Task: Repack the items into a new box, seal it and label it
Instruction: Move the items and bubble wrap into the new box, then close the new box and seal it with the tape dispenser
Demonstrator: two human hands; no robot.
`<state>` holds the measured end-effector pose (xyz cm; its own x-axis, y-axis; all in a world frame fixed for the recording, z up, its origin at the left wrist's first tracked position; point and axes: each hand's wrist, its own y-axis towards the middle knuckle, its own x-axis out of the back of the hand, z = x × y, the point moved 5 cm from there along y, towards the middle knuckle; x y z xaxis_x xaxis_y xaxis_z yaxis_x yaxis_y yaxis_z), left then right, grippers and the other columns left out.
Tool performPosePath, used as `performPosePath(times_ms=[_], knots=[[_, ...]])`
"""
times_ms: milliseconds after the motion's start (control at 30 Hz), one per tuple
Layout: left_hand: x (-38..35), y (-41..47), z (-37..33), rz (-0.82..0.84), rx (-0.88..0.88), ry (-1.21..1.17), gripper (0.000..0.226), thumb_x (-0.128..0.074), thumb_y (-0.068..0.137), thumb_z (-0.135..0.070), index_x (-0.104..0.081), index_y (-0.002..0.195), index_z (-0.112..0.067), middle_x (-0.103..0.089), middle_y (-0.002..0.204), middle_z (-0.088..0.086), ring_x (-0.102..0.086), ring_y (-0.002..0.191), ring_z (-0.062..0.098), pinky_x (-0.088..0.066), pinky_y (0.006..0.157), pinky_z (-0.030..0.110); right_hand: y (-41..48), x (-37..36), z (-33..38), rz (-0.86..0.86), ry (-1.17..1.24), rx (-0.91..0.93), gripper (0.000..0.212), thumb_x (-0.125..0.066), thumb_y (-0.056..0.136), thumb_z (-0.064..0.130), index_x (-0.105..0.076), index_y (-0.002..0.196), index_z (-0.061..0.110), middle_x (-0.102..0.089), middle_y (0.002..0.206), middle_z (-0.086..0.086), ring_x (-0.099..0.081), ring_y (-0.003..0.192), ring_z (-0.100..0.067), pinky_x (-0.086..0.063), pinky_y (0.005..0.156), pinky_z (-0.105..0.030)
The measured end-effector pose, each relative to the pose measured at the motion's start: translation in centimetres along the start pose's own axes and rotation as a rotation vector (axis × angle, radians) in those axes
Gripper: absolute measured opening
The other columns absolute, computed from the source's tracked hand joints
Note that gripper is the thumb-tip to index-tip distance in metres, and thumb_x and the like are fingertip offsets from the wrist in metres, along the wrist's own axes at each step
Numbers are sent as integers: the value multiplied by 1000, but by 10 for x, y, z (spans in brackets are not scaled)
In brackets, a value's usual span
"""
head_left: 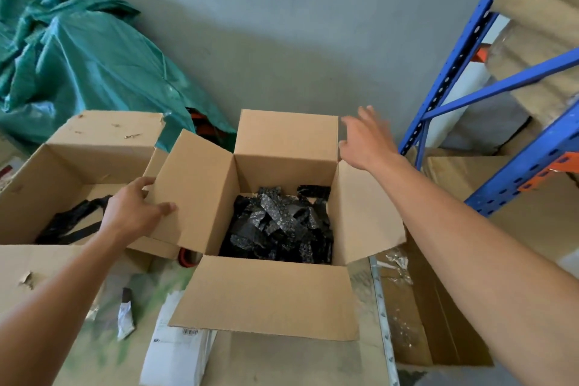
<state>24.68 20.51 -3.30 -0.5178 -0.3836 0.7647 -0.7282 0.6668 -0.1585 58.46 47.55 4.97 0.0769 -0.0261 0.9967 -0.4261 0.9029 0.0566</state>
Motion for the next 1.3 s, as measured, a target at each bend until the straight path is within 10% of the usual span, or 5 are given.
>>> performPosePath(times_ms=[267, 500, 833, 1067, 1300], knots=[[3, -21, -33, 30, -128, -106, 55, -69, 93, -14, -50, 142, -27, -66, 127, 13, -64, 98, 31, -57, 77, 42, -83, -5, -33, 137, 626, -361, 76, -38, 99, 8, 1, 163, 19, -25, 165, -11, -30, 149, -34, -32, 114, -43], [-27, -50, -83, 202, -344, -191, 46, -56, 102, -38, -51, 148, -33, -57, 143, -5, -54, 131, 18, -42, 108, 38, -107, -43, 30, 242, 764, -136, 42, -34, 110, 36, -55, 142, 19, -54, 147, 0, -51, 129, -18, -40, 108, -40], [-111, -22, -48, 443, -293, 300, 67, -65, 93, -53, -41, 153, -39, -18, 167, 12, -41, 142, 36, -35, 115, 43, -73, -121, 23, 210, 341, 30, 33, -71, 92, 36, -66, 124, 26, -51, 132, -1, -42, 131, -27, -39, 109, -46], [-121, -18, -37, 329, -289, 253, 102, -77, 83, -52, -19, 162, -22, -30, 165, 2, -47, 136, 30, -44, 109, 44, 1, -134, 2, 260, 630, -118, 131, -93, 67, 40, -3, 161, 24, 4, 169, -11, -5, 155, -31, -17, 124, -46], [-120, -20, -34, 337, -231, 202, 109, -78, 81, -53, -13, 162, -18, -51, 150, 9, -53, 129, 30, -42, 105, 37, 42, -142, -5, 232, 737, -173, 144, -92, 70, 33, 21, 159, 26, -12, 169, -7, -7, 152, -37, -17, 121, -47]])
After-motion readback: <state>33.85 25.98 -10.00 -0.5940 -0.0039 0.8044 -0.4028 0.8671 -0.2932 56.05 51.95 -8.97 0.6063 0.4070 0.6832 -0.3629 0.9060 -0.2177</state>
